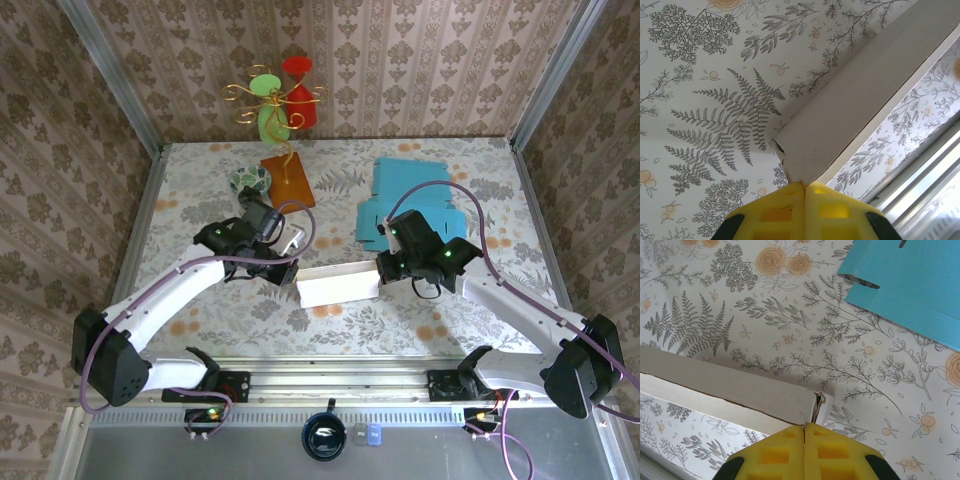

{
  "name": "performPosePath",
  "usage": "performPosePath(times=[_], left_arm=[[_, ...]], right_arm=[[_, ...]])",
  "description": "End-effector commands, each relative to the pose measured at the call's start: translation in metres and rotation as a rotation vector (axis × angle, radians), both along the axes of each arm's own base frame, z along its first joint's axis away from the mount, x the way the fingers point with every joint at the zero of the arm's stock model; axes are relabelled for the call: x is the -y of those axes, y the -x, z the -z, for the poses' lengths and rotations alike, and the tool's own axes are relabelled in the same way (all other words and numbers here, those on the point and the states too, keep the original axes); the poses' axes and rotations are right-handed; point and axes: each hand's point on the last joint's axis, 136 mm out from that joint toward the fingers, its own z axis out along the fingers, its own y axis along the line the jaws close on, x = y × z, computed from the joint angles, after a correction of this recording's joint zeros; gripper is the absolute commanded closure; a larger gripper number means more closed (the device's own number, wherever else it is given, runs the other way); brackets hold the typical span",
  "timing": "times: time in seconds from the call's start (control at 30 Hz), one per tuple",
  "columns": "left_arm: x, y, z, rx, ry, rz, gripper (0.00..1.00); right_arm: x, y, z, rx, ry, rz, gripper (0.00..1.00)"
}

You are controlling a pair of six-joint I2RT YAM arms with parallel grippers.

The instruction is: Fold the paper box

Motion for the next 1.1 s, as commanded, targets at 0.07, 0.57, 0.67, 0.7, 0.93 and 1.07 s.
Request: performPosePath(times=[0.07,0.57,0.67,0.7,0.93,1.07], left_arm=[[0.002,0.002,-0.003,-0.042,-0.017,-0.065,0.98],[0.007,-0.002,-0.006,-0.151,-0.001,-0.259,1.00],[0.008,-0.003,-0.008,-0.176,0.005,-0.289,1.00],[0.009,-0.003,-0.009,-0.186,0.006,-0.295,1.00],[0.013,-0.002,-0.009,-0.254,0.020,-0.356,1.00],[0.014,-0.002,-0.010,-0.290,0.029,-0.379,1.00]], right_arm=[[0.001,0.004,0.004,-0.017,0.019,0.013,1.00],[0.001,0.004,0.003,-0.010,0.019,0.018,1.00],[0.000,0.004,0.002,-0.008,0.017,0.016,1.00],[0.000,0.004,0.002,-0.007,0.017,0.016,1.00],[0.000,0.004,0.003,-0.009,0.019,0.019,1.00],[0.000,0.004,0.003,-0.009,0.018,0.019,1.00]])
